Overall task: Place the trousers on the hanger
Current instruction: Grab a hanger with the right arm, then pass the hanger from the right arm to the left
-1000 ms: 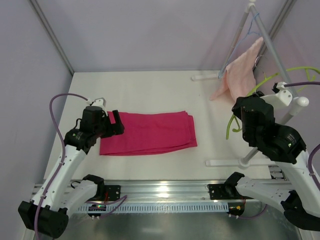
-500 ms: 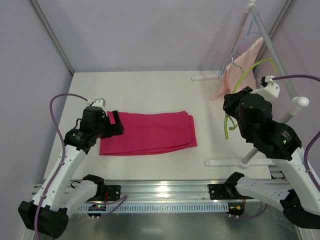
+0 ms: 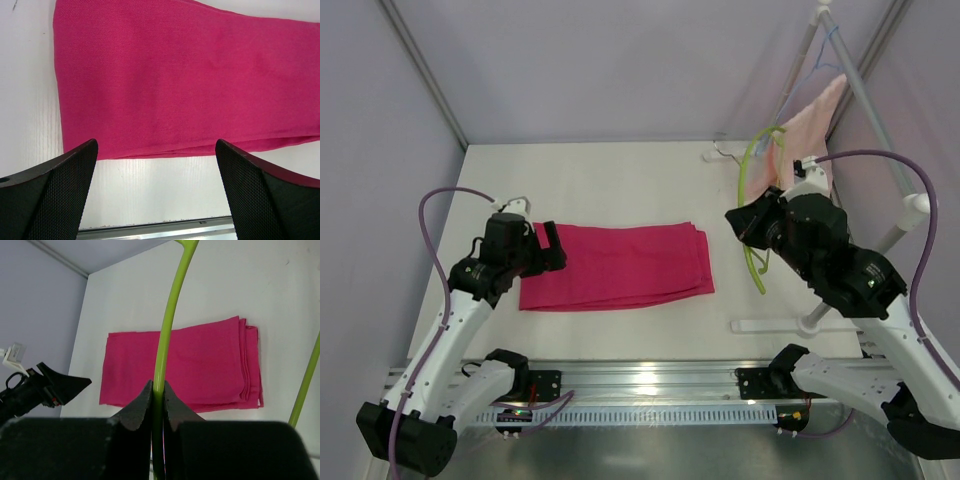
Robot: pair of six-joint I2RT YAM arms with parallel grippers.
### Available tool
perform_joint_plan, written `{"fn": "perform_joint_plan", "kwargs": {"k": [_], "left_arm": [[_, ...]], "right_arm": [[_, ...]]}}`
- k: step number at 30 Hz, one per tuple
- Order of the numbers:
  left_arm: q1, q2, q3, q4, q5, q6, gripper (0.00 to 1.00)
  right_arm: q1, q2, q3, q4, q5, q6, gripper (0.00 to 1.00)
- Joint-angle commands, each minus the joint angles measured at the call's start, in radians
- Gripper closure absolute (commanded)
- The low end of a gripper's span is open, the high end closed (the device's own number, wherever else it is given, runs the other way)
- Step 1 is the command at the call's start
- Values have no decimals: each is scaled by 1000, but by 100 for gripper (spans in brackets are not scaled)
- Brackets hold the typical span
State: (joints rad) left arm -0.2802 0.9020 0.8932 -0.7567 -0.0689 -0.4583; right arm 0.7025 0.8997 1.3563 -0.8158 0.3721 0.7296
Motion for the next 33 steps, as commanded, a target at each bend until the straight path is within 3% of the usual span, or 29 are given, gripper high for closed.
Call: {"fn": "perform_joint_plan", "kwargs": {"k": [1, 5, 10, 13, 16, 22, 33], "left_arm": [[1, -12, 7, -10, -28, 13, 0], [1, -29, 4, 6, -20, 15, 0], [1, -54, 15, 49, 182, -11, 0], [1, -77, 56, 83, 271, -49, 0], [1, -66, 127, 66, 279, -60, 1], [1, -25, 217, 52, 323, -85, 2], [1, 75, 221, 313, 460, -207, 10]], "right_arm": [[-1, 7, -57, 136, -232, -52, 96], [12, 21, -126, 219, -323, -56, 96], [51, 62, -236, 427, -453, -53, 96], [75, 123, -238, 452, -458, -47, 96], [81, 136, -247, 472, -423, -30, 96], [87, 166, -281, 619, -496, -18, 96], [146, 378, -353, 973, -498, 7, 96]]}}
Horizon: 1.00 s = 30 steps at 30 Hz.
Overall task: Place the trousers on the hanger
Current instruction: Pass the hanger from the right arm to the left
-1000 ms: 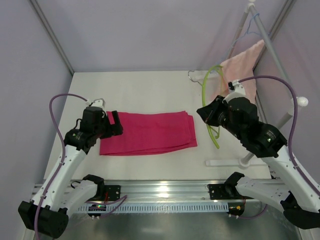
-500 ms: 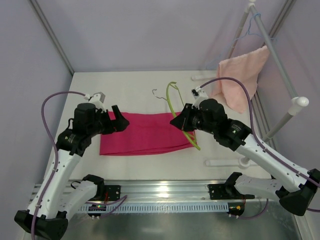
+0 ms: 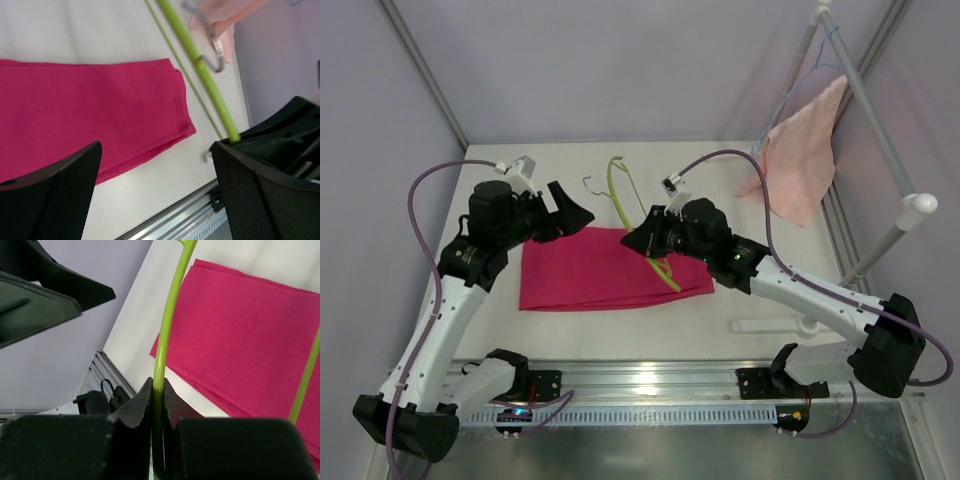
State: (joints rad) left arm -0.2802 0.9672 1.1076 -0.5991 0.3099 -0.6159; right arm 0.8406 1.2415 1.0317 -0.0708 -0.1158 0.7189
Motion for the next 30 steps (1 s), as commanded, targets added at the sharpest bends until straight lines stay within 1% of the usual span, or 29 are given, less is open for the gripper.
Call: {"fn": "perform_joint_plan", "kwargs": {"k": [1, 5, 8, 12, 17, 18, 25, 26, 27, 30], "left_arm": [[1, 19, -9, 204, 84, -57, 10], [1, 53, -78, 298, 67, -90, 11], [1, 105, -101, 332, 38, -88, 11], [1, 178, -103, 355, 14, -93, 11], [-2, 284, -88, 340, -8, -104, 15], [-5, 313, -84, 340, -9, -101, 16], [-40, 379, -86, 404, -11, -93, 24], [-45, 386, -84, 409, -6, -93, 26], [-56, 390, -84, 415, 0, -94, 27], [-74, 404, -81, 432, -3, -94, 28]], "right_arm": [[6, 51, -41, 259, -21, 25, 96], [8, 131, -105, 370, -21, 50, 96], [8, 168, -128, 428, -28, 50, 96], [8, 246, -156, 550, -73, 57, 96], [8, 297, -182, 626, -111, 83, 95], [6, 300, -186, 632, -113, 80, 93], [6, 355, -203, 557, -130, -6, 80], [6, 361, -205, 543, -118, -16, 78], [6, 361, -205, 501, -104, -45, 74], [6, 349, -199, 407, -33, -96, 68]]}}
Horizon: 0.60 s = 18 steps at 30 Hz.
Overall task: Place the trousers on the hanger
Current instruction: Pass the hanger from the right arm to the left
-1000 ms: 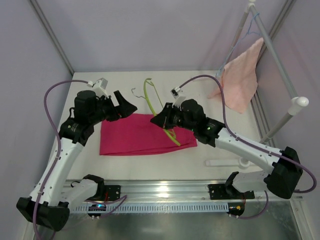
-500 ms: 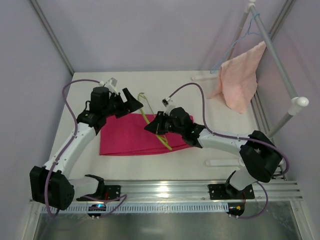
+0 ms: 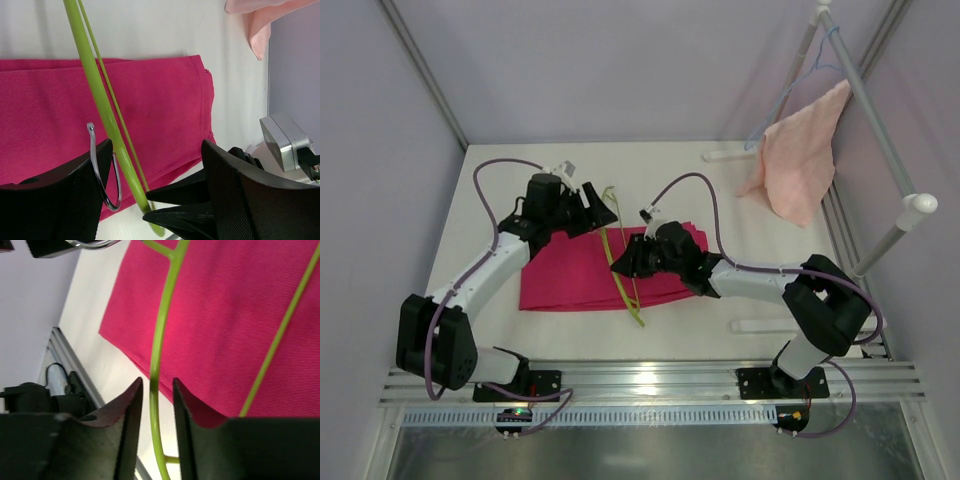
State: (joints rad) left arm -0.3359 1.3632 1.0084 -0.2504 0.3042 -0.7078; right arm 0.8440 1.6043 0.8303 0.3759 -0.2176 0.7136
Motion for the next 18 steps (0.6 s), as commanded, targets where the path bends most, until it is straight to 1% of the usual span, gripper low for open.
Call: {"fn": "perform_joint_plan", "kwargs": {"k": [1, 3, 4, 7, 10, 11, 18], "left_arm": [[-23, 10, 19, 86, 4, -5, 29], [-31, 22, 24, 100, 6, -10, 29], [-34, 28, 27, 102, 7, -18, 29], [-48, 45, 32, 128, 21, -33, 30], [-68, 62, 45, 135, 23, -42, 30], [-74, 66, 48, 135, 19, -50, 30], [-92, 92, 75, 135, 9, -65, 29]], "right_arm": [[4, -20, 6, -61, 92, -126, 63], [12, -46, 15, -133, 171, -163, 61], [18, -52, 24, -152, 193, -201, 60], [29, -76, 36, -209, 273, -249, 58], [49, -107, 32, -215, 328, -267, 55], [61, -112, 33, -215, 346, -276, 51], [130, -92, 58, -204, 446, -315, 45]]}}
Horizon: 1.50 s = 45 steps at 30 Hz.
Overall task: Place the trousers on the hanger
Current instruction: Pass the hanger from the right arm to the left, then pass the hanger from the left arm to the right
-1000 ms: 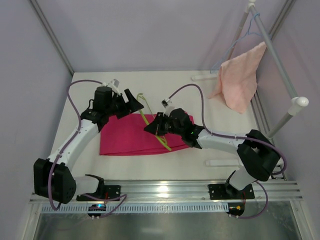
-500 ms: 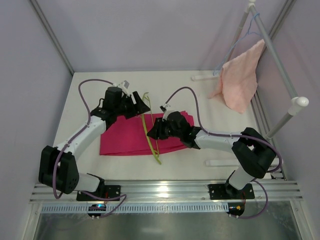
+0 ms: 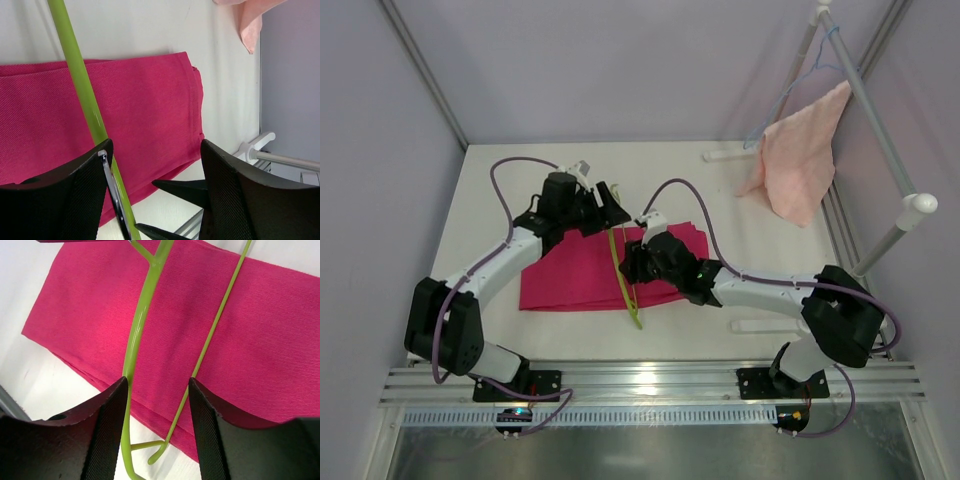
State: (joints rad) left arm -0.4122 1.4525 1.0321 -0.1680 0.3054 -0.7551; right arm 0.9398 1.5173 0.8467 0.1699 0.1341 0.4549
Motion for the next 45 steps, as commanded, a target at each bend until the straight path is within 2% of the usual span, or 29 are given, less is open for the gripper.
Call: {"fn": "perform_joint_plan", "kwargs": {"k": [1, 11, 17, 20, 21, 25, 28, 33, 43, 45], "left_arm": [[-17, 6, 51, 55, 5, -18, 29], [-40, 29, 69, 56, -17, -39, 28], [-43, 43, 88, 45, -22, -41, 28], [-45, 48, 85, 47, -19, -47, 27], [-45, 48, 85, 48, -15, -52, 27], [-45, 51, 80, 58, -19, -66, 26], [-45, 51, 88, 55, -18, -66, 25], [-45, 62, 172, -70, -103, -17, 19], [-28, 111, 344, -257, -169, 49, 9], [-1, 118, 367, -307, -193, 62, 7]], "right_arm": [[42, 0, 51, 5, 113, -59, 44], [117, 73, 149, -46, 286, -59, 44], [117, 175, 247, -176, 400, -39, 45], [117, 191, 249, -207, 429, -21, 54], [116, 195, 249, -204, 435, -16, 61], [116, 211, 261, -234, 472, 10, 76], [116, 198, 241, -237, 479, 39, 81], [114, 161, 196, -242, 506, 80, 82], [111, 169, 167, -221, 484, 85, 81], [108, 159, 160, -219, 487, 90, 78]]}}
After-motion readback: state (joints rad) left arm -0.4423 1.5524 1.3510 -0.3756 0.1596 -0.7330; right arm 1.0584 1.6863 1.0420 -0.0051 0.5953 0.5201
